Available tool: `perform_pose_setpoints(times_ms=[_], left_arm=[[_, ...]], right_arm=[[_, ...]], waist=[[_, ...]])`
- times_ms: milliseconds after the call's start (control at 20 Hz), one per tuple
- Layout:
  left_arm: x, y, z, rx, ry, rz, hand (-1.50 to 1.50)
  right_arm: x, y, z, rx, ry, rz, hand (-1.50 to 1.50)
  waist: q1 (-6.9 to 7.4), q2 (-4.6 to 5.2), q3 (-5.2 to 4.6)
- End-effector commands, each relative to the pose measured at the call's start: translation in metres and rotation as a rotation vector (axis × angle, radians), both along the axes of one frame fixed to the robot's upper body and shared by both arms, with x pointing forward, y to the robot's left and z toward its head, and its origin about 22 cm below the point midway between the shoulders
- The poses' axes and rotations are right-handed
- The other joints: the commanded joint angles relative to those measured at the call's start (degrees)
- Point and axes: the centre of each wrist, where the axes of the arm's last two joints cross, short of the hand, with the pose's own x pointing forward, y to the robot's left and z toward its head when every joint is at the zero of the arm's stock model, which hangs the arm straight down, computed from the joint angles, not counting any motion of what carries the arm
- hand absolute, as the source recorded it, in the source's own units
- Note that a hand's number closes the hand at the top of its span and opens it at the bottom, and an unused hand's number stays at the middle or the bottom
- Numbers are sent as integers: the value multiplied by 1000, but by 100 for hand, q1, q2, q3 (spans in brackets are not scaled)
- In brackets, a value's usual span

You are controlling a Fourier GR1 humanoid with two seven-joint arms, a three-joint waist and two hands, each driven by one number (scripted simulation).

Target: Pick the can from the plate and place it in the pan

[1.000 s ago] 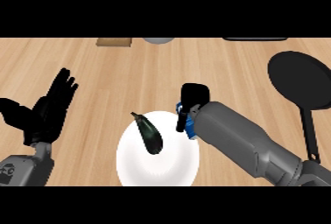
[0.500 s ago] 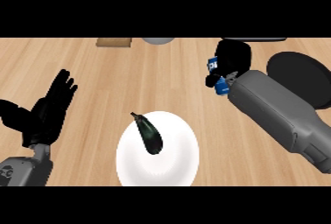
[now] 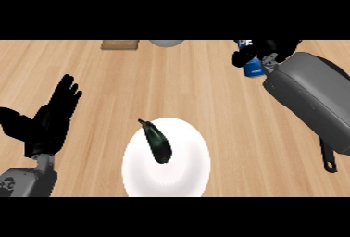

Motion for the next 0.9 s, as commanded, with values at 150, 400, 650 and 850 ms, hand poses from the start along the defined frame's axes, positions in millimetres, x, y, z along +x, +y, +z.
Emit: perform_pose_setpoints(times_ms=[150, 400, 650, 850], left_arm=[[3, -4, 12, -5, -13, 2, 0], [0, 1, 11, 26, 4, -4, 0], [-4, -1, 1, 4, -13, -9, 0], [-2, -9, -1, 16, -21, -33, 0]], right_arm=[[-3, -68, 7, 53, -100, -139, 150], [5, -143, 14, 76, -157, -197, 150], [-8, -205, -15, 115, -194, -230, 150], [-16, -253, -31, 152, -207, -241, 150]], waist=[[-28, 4, 5], [49, 36, 7], [61, 46, 7], [137, 74, 12]])
